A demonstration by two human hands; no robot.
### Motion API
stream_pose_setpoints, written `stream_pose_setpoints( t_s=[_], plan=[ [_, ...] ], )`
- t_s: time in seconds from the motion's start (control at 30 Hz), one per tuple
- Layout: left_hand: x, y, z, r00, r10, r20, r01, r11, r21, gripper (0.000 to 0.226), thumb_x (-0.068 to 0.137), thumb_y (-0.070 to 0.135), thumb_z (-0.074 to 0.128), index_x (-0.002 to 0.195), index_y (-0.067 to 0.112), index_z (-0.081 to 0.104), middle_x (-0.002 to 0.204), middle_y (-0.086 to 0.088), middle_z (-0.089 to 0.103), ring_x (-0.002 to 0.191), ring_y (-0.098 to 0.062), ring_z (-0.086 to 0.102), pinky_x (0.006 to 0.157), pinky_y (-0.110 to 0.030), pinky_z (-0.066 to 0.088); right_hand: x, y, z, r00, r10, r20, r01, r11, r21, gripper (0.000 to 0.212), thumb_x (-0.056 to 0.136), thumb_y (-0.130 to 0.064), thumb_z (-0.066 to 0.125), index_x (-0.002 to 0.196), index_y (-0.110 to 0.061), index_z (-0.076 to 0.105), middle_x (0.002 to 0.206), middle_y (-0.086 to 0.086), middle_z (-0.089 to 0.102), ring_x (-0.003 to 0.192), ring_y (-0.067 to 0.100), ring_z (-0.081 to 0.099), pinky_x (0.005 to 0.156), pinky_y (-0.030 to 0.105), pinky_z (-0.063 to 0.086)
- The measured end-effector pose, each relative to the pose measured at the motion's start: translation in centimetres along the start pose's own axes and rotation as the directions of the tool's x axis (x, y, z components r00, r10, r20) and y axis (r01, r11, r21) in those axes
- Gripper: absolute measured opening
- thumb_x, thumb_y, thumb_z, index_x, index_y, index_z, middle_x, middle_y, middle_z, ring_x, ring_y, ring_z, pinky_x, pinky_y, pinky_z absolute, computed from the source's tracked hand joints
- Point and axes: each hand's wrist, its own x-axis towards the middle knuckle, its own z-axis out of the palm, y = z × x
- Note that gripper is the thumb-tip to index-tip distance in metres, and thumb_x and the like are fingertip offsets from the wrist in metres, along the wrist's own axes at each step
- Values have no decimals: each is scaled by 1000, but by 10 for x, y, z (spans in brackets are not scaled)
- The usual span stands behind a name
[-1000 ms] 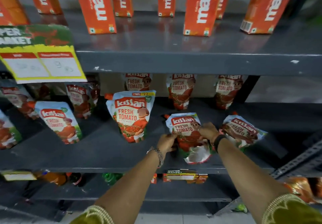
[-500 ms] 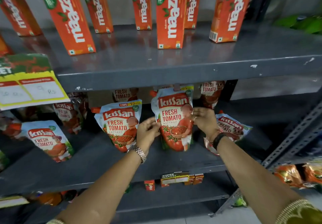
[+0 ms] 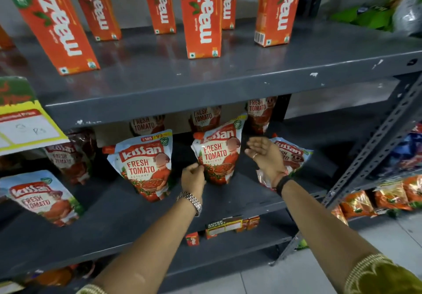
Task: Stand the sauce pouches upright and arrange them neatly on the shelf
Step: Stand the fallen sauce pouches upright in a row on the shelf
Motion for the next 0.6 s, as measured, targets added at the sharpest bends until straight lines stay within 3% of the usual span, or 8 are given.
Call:
stream_pose_setpoints(
  t_s=[0.07,0.13,0.23,0.33,0.43,0.5,0.6],
  plan=[
    [-11,-5,8,979,-171,108,173,985,-10,29,88,13,53,117,8,56,99,-6,60,84,-17,59,63,-28,52,-8,4,-23,987,-50,-150,52,999,15,29,79,11,59,108,7,60,100,14,68,82,5,64,71,2,50],
    [-21,-9,24,920,-268,286,244,963,118,29,86,17,56,114,10,56,96,-3,62,77,-14,59,59,-26,54,-14,15,-50,948,-58,-314,39,997,-66,28,80,8,55,108,5,62,104,17,69,91,12,66,81,7,49],
    [-26,-8,61,882,-276,383,183,948,262,32,89,21,52,119,11,54,106,-4,60,91,-18,57,69,-28,52,-12,27,-88,906,88,-413,-170,971,-166,32,81,0,54,112,0,62,116,19,67,110,31,61,92,29,45],
    [-28,1,104,906,-223,359,80,924,374,41,91,27,48,124,4,51,116,-6,54,106,-25,52,84,-37,49,6,43,-111,918,290,-271,-349,916,-200,29,86,-4,51,112,3,61,116,25,63,110,35,59,93,39,46],
    [-20,5,144,919,-128,373,-56,895,443,44,92,30,44,117,-3,58,123,-12,60,117,-29,56,101,-40,46,21,56,-120,841,530,-110,-522,848,97,27,91,-9,45,116,-6,54,110,14,54,104,28,52,84,39,48],
    [-12,5,168,913,-88,399,-118,878,464,40,90,23,50,110,-9,61,121,-25,62,105,-29,61,88,-34,51,29,64,-122,798,602,-10,-581,775,247,21,92,-12,44,111,-10,53,116,18,56,114,29,52,75,36,48],
    [-7,4,183,886,-118,449,-116,880,461,29,78,2,63,104,-10,63,101,-21,68,75,-21,59,50,-14,50,36,78,-120,789,611,62,-590,726,353,21,93,-6,41,108,-12,54,132,20,55,113,27,54,79,33,48]
  ],
)
